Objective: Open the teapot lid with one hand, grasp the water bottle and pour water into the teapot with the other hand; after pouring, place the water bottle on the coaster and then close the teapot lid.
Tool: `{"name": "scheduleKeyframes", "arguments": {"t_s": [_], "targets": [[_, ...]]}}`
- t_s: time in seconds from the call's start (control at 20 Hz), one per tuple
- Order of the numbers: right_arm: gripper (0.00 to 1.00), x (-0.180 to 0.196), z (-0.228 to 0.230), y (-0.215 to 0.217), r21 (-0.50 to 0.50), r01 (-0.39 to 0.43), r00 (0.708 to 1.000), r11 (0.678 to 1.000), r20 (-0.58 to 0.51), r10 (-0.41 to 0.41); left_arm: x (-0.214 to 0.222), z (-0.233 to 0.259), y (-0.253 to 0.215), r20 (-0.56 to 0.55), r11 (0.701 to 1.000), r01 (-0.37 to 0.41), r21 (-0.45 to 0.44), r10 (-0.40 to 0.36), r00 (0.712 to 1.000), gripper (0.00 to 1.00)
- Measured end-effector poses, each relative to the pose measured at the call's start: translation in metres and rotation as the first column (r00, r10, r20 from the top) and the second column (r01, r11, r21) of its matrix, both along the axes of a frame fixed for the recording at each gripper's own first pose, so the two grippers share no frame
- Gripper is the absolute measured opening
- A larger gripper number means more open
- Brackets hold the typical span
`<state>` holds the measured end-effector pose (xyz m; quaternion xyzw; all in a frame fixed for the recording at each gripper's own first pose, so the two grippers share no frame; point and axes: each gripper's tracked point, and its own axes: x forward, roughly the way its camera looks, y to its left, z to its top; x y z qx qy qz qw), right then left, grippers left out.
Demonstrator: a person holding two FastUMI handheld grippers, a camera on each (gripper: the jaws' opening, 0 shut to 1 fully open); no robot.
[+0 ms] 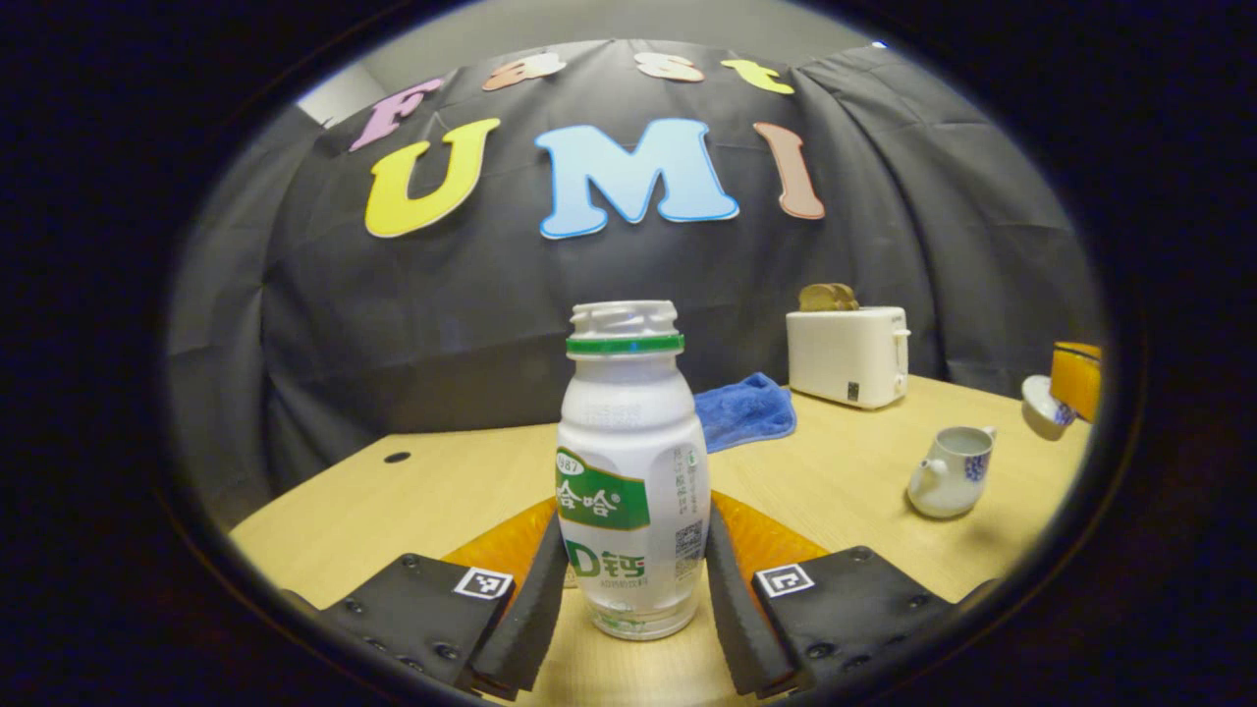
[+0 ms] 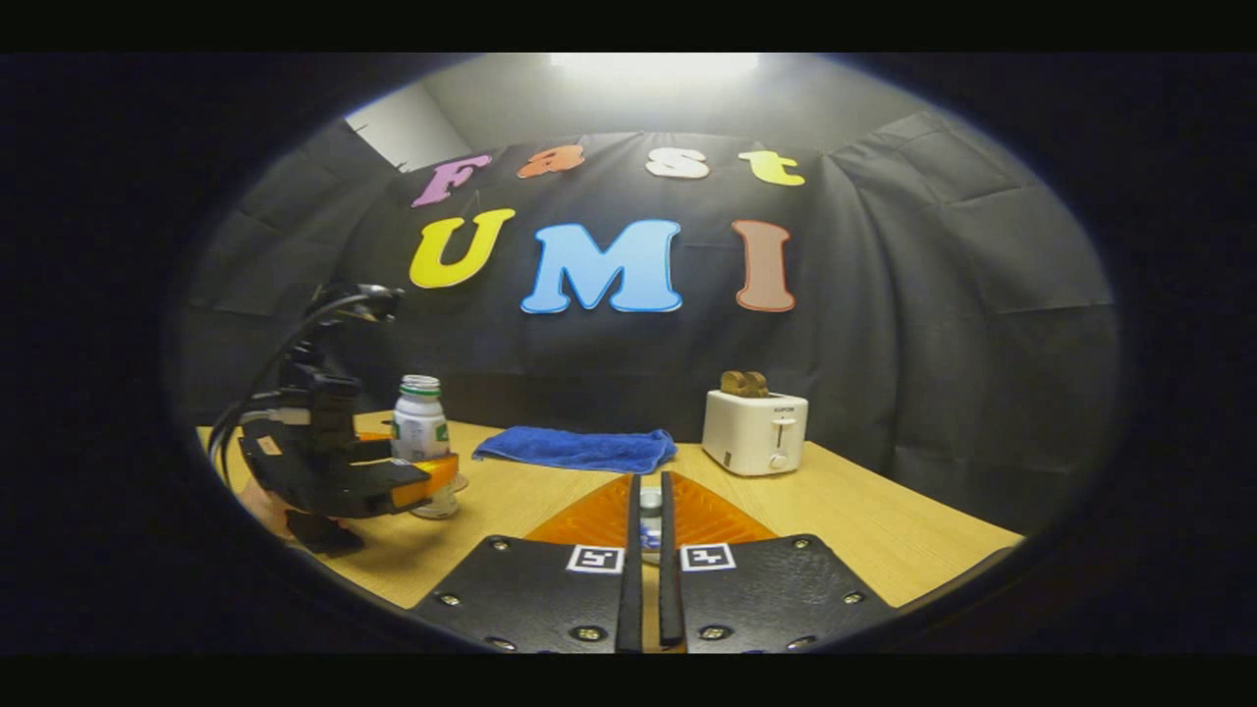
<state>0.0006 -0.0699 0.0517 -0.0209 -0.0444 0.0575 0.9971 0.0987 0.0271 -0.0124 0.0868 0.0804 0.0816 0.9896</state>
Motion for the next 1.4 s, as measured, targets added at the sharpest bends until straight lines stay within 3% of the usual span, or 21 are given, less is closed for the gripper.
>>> {"name": "scheduleKeyframes", "arguments": {"t_s": [0.25, 0.45, 0.5, 0.55, 0.6, 0.8, 0.95, 1.0, 1.05, 1.1, 1.15, 1.35, 1.4], "targets": [[0.07, -0.045, -0.015, -0.010, 0.008, -0.010, 1.000, 1.000, -0.020, 0.010, 0.012, 0.023, -0.037, 0.004, 0.967, 0.052, 0.249, -0.055, 0.998, 0.79], [0.07, -0.061, -0.050, -0.027, 0.014, 0.015, 0.995, 1.000, -0.099, -0.013, 0.025, 0.022, -0.063, -0.035, 0.889, 0.083, 0.451, -0.075, 0.997, 0.79], [0.07, -0.065, -0.056, -0.031, 0.009, 0.024, 0.994, 1.000, -0.107, -0.022, 0.027, 0.020, -0.070, -0.043, 0.872, 0.095, 0.480, -0.085, 0.995, 0.70], [0.07, -0.067, -0.060, -0.037, -0.003, 0.036, 0.993, 0.999, -0.110, -0.036, 0.030, 0.019, -0.077, -0.052, 0.858, 0.108, 0.503, -0.095, 0.994, 0.80], [0.07, -0.070, -0.057, -0.041, 0.013, 0.041, 0.994, 0.999, -0.100, -0.040, 0.033, 0.019, -0.080, -0.060, 0.839, 0.115, 0.532, -0.099, 0.993, 0.80], [0.07, -0.077, -0.054, -0.055, 0.017, 0.064, 0.994, 0.998, -0.091, -0.062, 0.041, 0.016, -0.090, -0.108, 0.732, 0.144, 0.665, -0.097, 0.989, 0.80], [0.07, -0.080, -0.057, -0.063, 0.043, 0.071, 0.993, 0.997, -0.101, -0.066, 0.044, 0.011, -0.099, -0.153, 0.628, 0.176, 0.758, -0.091, 0.984, 0.80], [0.07, -0.079, -0.056, -0.066, 0.044, 0.075, 0.993, 0.996, -0.100, -0.070, 0.042, 0.009, -0.105, -0.174, 0.595, 0.199, 0.778, -0.100, 0.980, 0.75], [0.00, -0.080, -0.053, -0.068, 0.050, 0.080, 0.993, 0.996, -0.096, -0.075, 0.042, 0.007, -0.110, -0.190, 0.563, 0.219, 0.797, -0.110, 0.976, 0.80], [0.00, -0.083, -0.053, -0.071, 0.057, 0.081, 0.993, 0.995, -0.092, -0.075, 0.041, 0.006, -0.115, -0.203, 0.529, 0.230, 0.817, -0.109, 0.973, 0.80], [0.23, -0.086, -0.052, -0.072, 0.059, 0.081, 0.993, 0.995, -0.090, -0.076, 0.039, 0.003, -0.118, -0.213, 0.497, 0.238, 0.835, -0.106, 0.971, 0.70], [0.23, -0.091, -0.048, -0.077, 0.051, 0.087, 0.993, 0.995, -0.080, -0.083, 0.032, 0.001, -0.129, -0.236, 0.397, 0.256, 0.881, -0.100, 0.967, 0.80], [0.23, -0.090, -0.048, -0.076, 0.051, 0.087, 0.993, 0.995, -0.082, -0.083, 0.030, 0.000, -0.131, -0.251, 0.375, 0.267, 0.888, -0.093, 0.964, 0.75]]}}
